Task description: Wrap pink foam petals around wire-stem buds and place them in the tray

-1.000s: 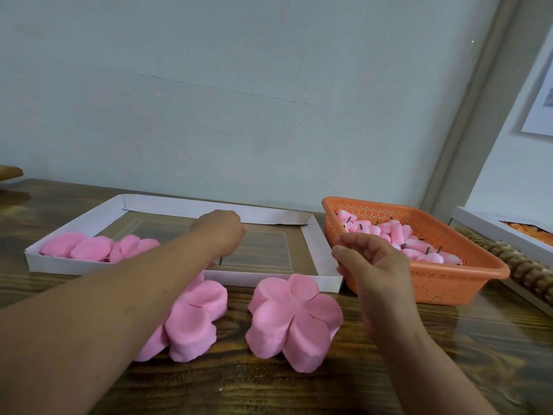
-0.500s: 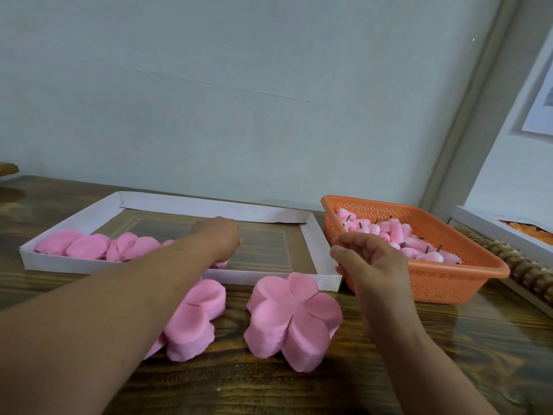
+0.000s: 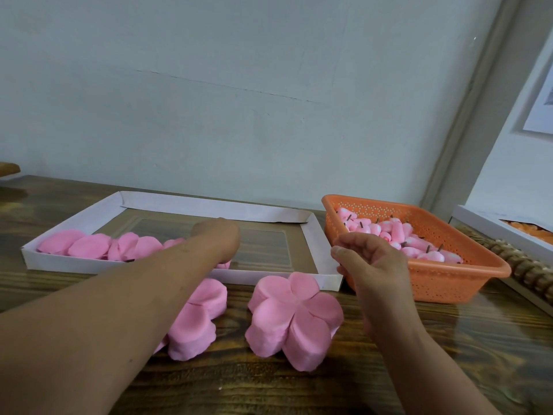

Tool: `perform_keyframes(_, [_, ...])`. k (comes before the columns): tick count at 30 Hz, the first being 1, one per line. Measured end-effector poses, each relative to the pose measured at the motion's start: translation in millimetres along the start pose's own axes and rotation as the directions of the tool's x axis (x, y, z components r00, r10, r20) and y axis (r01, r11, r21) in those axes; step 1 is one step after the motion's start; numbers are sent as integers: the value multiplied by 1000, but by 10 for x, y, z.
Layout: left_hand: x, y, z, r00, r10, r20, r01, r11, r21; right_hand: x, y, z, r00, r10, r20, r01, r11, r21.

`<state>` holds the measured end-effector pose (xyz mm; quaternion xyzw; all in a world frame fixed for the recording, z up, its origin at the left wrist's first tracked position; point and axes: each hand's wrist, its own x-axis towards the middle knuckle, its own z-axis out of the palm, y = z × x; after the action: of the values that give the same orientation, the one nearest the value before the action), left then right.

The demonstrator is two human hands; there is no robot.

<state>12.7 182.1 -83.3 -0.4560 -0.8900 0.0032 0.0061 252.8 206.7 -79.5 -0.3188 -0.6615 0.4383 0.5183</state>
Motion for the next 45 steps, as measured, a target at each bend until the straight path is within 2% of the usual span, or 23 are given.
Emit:
perform_keyframes(3, [-2, 17, 14, 1000, -1, 2, 1, 1000, 27, 3, 0, 0, 1000, 1, -5, -1, 1000, 6])
perform_keyframes(6, [-29, 39, 34, 999, 21, -29, -17, 992, 128, 2, -4, 3, 1000, 4, -6, -3, 1000, 4])
perform_keyframes(14, [-61, 56, 44, 999, 43, 26, -48, 969, 244, 0, -15, 2, 1000, 1, -8, -1, 1000, 2])
perform_keyframes(23, [-72, 82, 31, 997, 52, 58, -65, 963, 261, 5, -17, 2, 1000, 5, -7, -5, 1000, -9])
perform_keyframes(29, [-78, 64, 49, 994, 85, 62, -98, 965, 242, 11, 11, 10, 999, 30, -12, -30, 1000, -9])
perform_keyframes(34, [-74, 56, 47, 998, 24, 57, -28, 998, 56, 26, 35, 11, 999, 41, -13, -42, 999, -25])
perform_keyframes(37, [-81, 55, 53, 999, 27, 47, -27, 1000, 14, 26, 47, 13, 999, 50, -9, -50, 998, -37])
perform_keyframes(45, [-172, 102, -41, 994, 53, -100, -54, 999, -2, 0, 42, 31, 998, 55, 7, -54, 998, -38])
